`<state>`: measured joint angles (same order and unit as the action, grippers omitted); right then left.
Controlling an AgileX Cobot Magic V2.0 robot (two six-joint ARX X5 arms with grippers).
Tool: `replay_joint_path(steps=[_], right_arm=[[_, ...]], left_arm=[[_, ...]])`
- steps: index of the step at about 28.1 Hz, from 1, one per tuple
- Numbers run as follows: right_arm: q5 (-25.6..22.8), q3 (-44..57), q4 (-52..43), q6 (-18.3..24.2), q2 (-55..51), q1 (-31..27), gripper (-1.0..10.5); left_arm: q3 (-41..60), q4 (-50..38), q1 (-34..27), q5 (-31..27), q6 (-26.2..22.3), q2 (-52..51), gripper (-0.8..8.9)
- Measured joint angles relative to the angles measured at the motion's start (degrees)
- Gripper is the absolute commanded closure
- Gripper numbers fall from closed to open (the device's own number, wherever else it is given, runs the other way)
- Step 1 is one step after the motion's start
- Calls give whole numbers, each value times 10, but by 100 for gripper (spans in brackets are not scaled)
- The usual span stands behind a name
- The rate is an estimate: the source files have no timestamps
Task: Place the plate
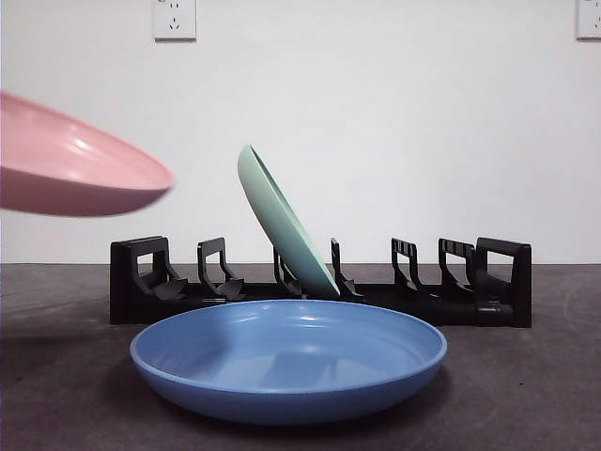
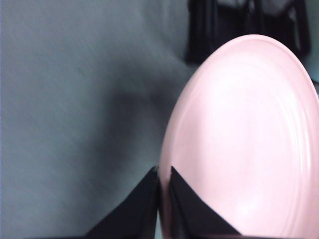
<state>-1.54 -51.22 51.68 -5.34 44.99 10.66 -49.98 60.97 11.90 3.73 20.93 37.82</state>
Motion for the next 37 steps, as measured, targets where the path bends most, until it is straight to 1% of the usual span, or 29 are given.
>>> replay_joint_path(steps=[2,5,8,10,13,17,21,24,29,34,37], right_arm=[[0,0,0,0,0,0,652],[0,0,4,0,0,0,652],[0,0,6,0,-1,3,652],[0,0,8,0,-1,7,652],[0,0,9,0,-1,10,652],[0,0,9,0,-1,13,652],[0,0,9,0,-1,13,652],[0,0,9,0,-1,13,652],[0,0,9,0,-1,13,652],[0,0,9,0,-1,13,652],[0,0,9,0,-1,13,652]], left_arm=[[40,-5,0,37,43,-33,798],[91,-9,0,75,115,-70,798],[141,-12,10,80,182,-78,798],[163,-16,18,80,213,-77,798],[174,-50,35,77,250,-73,798],[174,-101,61,61,285,-58,798],[174,-132,100,37,303,-12,797],[174,-171,136,16,317,33,797],[174,-261,210,-20,350,113,797],[174,-327,282,-50,378,203,797],[163,-351,310,-69,388,263,797]])
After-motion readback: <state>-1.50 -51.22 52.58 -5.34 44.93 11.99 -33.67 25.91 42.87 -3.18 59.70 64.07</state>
